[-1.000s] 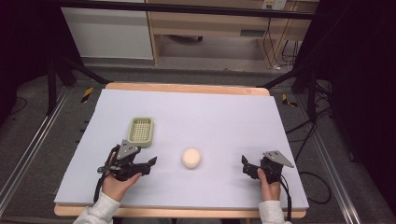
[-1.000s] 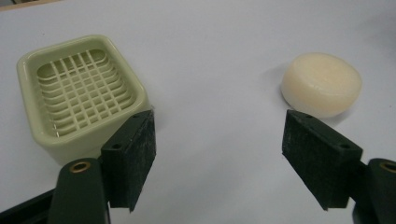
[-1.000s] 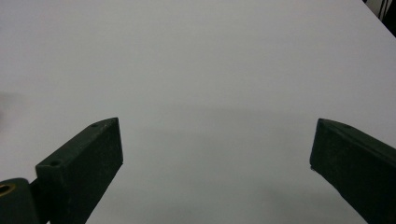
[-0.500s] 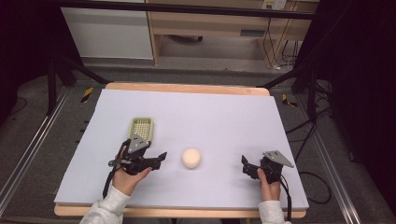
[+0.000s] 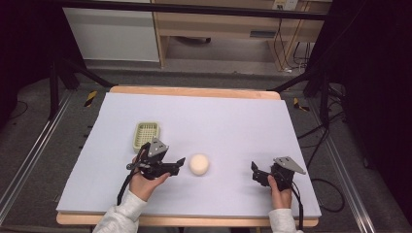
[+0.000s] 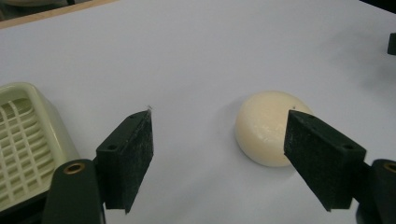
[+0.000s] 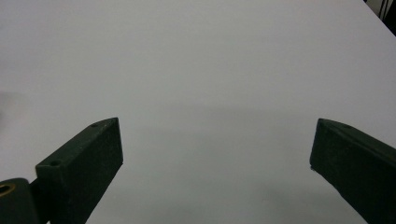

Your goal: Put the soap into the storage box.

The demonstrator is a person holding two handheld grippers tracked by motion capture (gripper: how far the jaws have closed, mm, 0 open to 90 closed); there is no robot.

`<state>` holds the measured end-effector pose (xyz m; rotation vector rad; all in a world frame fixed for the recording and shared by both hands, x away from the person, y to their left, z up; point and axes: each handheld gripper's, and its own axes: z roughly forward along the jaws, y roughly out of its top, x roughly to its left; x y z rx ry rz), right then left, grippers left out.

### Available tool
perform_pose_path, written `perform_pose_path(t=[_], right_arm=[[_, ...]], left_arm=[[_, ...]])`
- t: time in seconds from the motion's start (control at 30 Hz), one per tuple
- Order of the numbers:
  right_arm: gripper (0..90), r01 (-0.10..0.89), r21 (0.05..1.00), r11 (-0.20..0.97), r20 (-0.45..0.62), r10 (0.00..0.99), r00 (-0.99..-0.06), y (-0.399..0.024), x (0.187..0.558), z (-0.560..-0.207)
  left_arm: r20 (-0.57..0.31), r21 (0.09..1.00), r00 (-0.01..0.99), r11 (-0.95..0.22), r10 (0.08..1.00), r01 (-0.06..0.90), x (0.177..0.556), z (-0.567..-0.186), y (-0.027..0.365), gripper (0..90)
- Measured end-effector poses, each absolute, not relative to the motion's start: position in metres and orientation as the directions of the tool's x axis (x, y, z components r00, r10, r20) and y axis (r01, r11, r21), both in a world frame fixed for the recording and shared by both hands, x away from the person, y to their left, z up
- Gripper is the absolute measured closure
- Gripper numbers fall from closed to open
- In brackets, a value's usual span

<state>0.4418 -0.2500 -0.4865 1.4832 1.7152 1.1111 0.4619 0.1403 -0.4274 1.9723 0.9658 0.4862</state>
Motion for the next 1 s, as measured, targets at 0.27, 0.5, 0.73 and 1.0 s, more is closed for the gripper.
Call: perform_pose_path(t=[0.27,0.5,0.73,1.0], right_arm=[[3.0,0.471,0.882,0.023,0.076,0.979,-0.191,-0.25,0.442,-0.486],[3.0,0.471,0.882,0.023,0.076,0.979,-0.189,-0.25,0.442,-0.486],[3.0,0.47,0.882,0.023,0.076,0.979,-0.191,-0.25,0.442,-0.487],[3.0,0.471,0.882,0.021,0.079,0.978,-0.191,-0.25,0.442,-0.486]], left_arm=[[-0.028,0.819,0.628,-0.342,0.778,0.46,0.465,-0.432,0.13,24.0],[-0.027,0.806,0.64,-0.362,0.768,0.468,0.467,-0.434,0.12,22.3],[-0.029,0.801,0.65,-0.371,0.76,0.469,0.468,-0.436,0.109,21.8],[-0.019,0.795,0.671,-0.396,0.741,0.46,0.47,-0.437,0.098,20.3]])
